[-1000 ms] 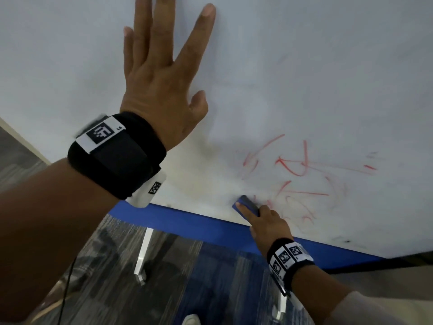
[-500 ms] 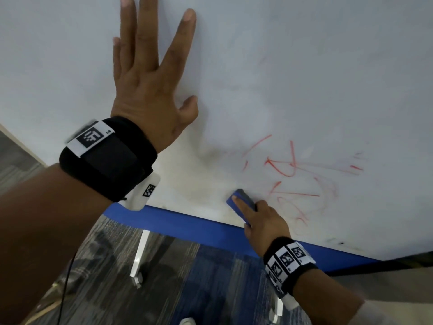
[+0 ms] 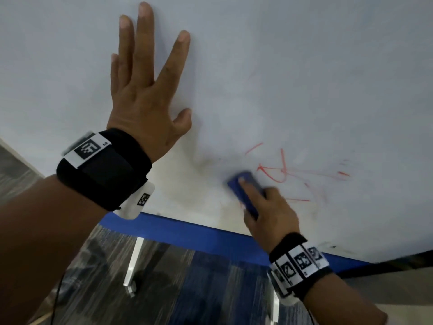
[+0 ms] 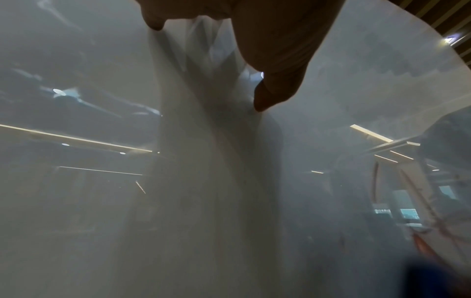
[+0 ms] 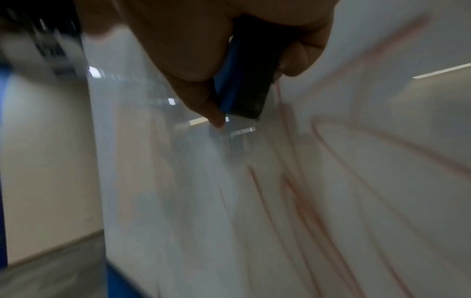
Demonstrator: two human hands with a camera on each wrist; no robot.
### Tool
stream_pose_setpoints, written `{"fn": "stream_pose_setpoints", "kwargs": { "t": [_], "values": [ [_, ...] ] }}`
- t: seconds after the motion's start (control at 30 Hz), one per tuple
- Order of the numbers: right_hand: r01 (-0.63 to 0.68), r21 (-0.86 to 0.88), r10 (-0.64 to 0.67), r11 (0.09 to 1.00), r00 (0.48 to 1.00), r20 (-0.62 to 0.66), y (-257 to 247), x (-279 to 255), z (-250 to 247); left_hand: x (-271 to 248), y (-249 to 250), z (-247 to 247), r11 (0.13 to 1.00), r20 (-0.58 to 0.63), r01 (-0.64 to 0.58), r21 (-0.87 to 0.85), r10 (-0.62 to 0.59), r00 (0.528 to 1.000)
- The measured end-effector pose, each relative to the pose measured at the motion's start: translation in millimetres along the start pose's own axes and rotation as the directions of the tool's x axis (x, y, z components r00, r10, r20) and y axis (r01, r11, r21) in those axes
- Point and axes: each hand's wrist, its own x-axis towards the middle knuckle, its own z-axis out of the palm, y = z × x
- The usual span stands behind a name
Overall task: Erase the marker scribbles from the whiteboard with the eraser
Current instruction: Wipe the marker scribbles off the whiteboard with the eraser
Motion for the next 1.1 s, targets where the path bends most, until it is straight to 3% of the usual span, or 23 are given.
{"fn": "stream_pose_setpoints", "kwargs": {
  "t": [0.07, 0.1, 0.17, 0.27, 0.33, 0.4, 0.47, 0.53, 0.6, 0.63, 0.67, 0.73, 0.8, 0.87, 0.9, 1.0, 1.1],
  "values": [
    [0.021, 0.089, 0.004, 0.996, 0.964, -0.267, -10, 24, -35, 0, 2, 0, 1.0, 0.006, 0.006, -0.006, -0.006, 1.0],
    [0.019, 0.118, 0.023, 0.993, 0.939, -0.343, -15, 34, -49, 0, 3, 0, 1.0, 0.004, 0.009, -0.009, -0.009, 1.0],
    [-0.022, 0.115, 0.064, 0.993, 0.924, -0.376, -17, 41, -55, -1, 3, 1, 1.0, -0.002, 0.003, -0.015, -0.003, 1.0],
    [-0.023, 0.026, 0.026, 0.999, 0.996, -0.088, -4, 9, -17, -1, 1, 1, 1.0, -0.01, -0.005, -0.014, 0.005, 1.0],
    [-0.001, -0.056, 0.008, 0.998, 0.993, 0.121, 14, -17, 9, -1, 1, 1, 1.0, 0.002, 0.0, -0.009, 0.0, 1.0],
    [-0.026, -0.067, 0.035, 0.997, 0.988, 0.15, 17, -17, 1, 0, 3, 1, 1.0, 0.016, 0.011, -0.006, -0.011, 1.0],
    [0.011, -0.013, -0.011, 1.0, 0.998, -0.055, 7, 2, -23, -1, 8, 0, 1.0, 0.029, 0.026, -0.01, -0.026, 0.999],
    [0.038, 0.067, -0.016, 0.997, 0.954, -0.299, -3, 26, -59, -1, 14, 0, 0.998, 0.029, 0.053, -0.028, -0.052, 0.998],
    [0.013, 0.121, 0.041, 0.993, 0.903, -0.428, -5, 39, -79, -2, 21, 0, 0.995, 0.026, 0.083, -0.052, -0.082, 0.996],
    [-0.006, 0.127, 0.061, 0.992, 0.9, -0.431, -4, 40, -81, -2, 23, 1, 0.994, 0.022, 0.092, -0.059, -0.091, 0.996],
    [-0.018, 0.112, 0.059, 0.994, 0.926, -0.374, -2, 36, -75, -2, 26, 2, 0.993, 0.02, 0.099, -0.064, -0.098, 0.995],
    [0.003, 0.024, 0.0, 1.0, 0.99, -0.141, 13, 10, -45, -2, 27, 3, 0.992, 0.023, 0.108, -0.066, -0.107, 0.994],
    [0.033, -0.074, -0.025, 0.997, 0.994, 0.106, 34, -18, -14, -3, 25, 4, 0.993, 0.029, 0.102, -0.055, -0.101, 0.995],
    [0.012, -0.111, 0.009, 0.994, 0.982, 0.189, 46, -24, -10, -3, 24, 4, 0.994, 0.032, 0.095, -0.053, -0.094, 0.995],
    [0.024, -0.124, -0.005, 0.992, 0.988, 0.151, 45, -19, -18, -2, 25, 3, 0.993, 0.034, 0.099, -0.058, -0.097, 0.995],
    [0.073, -0.033, -0.077, 0.997, 0.985, -0.156, 32, 10, -61, -2, 32, 2, 0.988, 0.04, 0.127, -0.091, -0.123, 0.992],
    [0.019, 0.066, 0.004, 0.998, 0.942, -0.335, 27, 26, -90, -2, 46, 4, 0.977, 0.039, 0.176, -0.124, -0.172, 0.984]
  ]
}}
